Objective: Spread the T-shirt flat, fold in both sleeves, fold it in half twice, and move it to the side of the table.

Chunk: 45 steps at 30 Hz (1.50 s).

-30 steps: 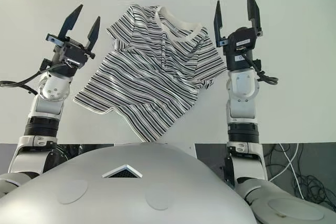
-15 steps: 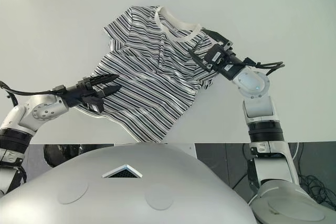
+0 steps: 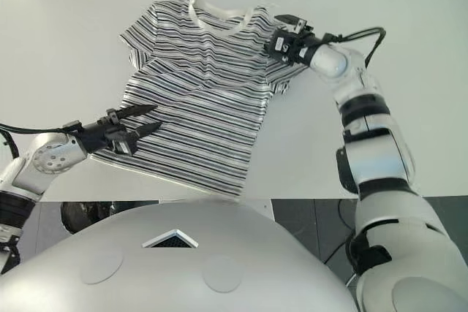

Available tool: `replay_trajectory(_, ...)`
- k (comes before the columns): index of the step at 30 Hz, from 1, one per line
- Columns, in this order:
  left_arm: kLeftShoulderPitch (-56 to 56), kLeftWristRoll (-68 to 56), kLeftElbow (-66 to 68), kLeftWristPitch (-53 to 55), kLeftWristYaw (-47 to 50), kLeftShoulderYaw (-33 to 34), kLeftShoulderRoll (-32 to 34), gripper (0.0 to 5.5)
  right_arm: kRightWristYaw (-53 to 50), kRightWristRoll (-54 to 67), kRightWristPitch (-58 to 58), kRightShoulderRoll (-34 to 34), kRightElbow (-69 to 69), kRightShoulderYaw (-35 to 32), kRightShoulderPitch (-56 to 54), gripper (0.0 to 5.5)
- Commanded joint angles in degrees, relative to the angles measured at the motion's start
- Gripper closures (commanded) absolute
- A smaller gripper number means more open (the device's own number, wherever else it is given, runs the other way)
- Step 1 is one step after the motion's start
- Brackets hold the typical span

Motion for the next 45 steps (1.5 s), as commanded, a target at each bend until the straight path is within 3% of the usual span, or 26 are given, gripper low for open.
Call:
replay_trajectory(1, -0.09, -18.42, -11.29, 13.24, -4.53, 0.78, -3.62, 3.39, -2.46, -4.79, 4.20, 4.19, 9.65, 3.67, -5.70, 2.18)
replay_trajectory(4, 0.35, -24.70, -18.10, 20.31, -8.67, -2.23, -4.93, 3.39, -4.38, -5.18, 5.90, 7.73, 12.99, 4.33, -9.87, 2.18)
replay_trajectory(8, 2.33, -20.19, -19.51, 22.19, -13.26, -7.17, -4.85, 3.39, -7.76, -5.39, 7.87, 10.72, 15.11, 4.54, -12.78, 2.18)
replay_trajectory(11, 2.09, -22.70, -22.20, 24.07, -13.81, -6.28, -6.21, 3.39, -10.34, -3.37, 6.24, 10.41, 15.00, 1.88, -13.55, 2.18)
replay_trajectory(13, -0.59, -26.42, -22.99, 25.32, -10.18, -2.32, -10.45, 3.39, -10.62, 3.09, -1.00, 8.12, 11.67, -4.27, -12.35, 2.18)
replay_trajectory(16, -7.26, -29.95, -21.57, 26.69, -2.59, 6.91, -16.04, 3.39, -1.22, 20.49, -9.86, 3.74, -10.06, -13.50, 1.02, 2.18)
replay_trajectory(18, -13.46, -24.63, -14.31, 23.35, 0.46, 10.94, -15.95, 3.39, 5.99, 31.72, -4.47, -0.98, -36.79, -13.09, 17.57, 2.18)
replay_trajectory(20, -19.43, -11.83, -1.82, 15.57, 4.13, 10.04, -12.81, 3.39, 10.22, 37.56, 1.29, -7.51, -58.39, -9.94, 32.22, 2.18)
replay_trajectory(24, -25.85, 5.68, 14.64, 6.55, 11.26, 3.70, -7.99, 3.39, 16.77, 38.25, 7.34, -16.53, -74.92, -6.83, 47.12, 2.18)
replay_trajectory(31, -36.32, 34.85, 38.51, 0.25, 25.55, -14.06, -4.97, 3.39, 26.95, 34.63, 15.49, -25.13, -84.45, -5.27, 57.21, 2.18)
replay_trajectory(34, -39.11, 40.49, 46.02, -2.84, 29.89, -18.94, -5.72, 3.39, 29.58, 32.65, 19.06, -26.14, -85.83, -4.67, 57.05, 2.18)
replay_trajectory(40, -40.12, 34.40, 48.54, -9.94, 28.99, -18.05, -5.69, 3.39, 33.65, 25.15, 21.74, -28.51, -81.09, -2.79, 56.82, 2.18)
replay_trajectory(45, -39.01, 30.81, 47.44, -11.45, 27.38, -16.57, -4.81, 3.39, 36.27, 26.13, 22.59, -34.67, -79.29, -6.56, 63.05, 2.18)
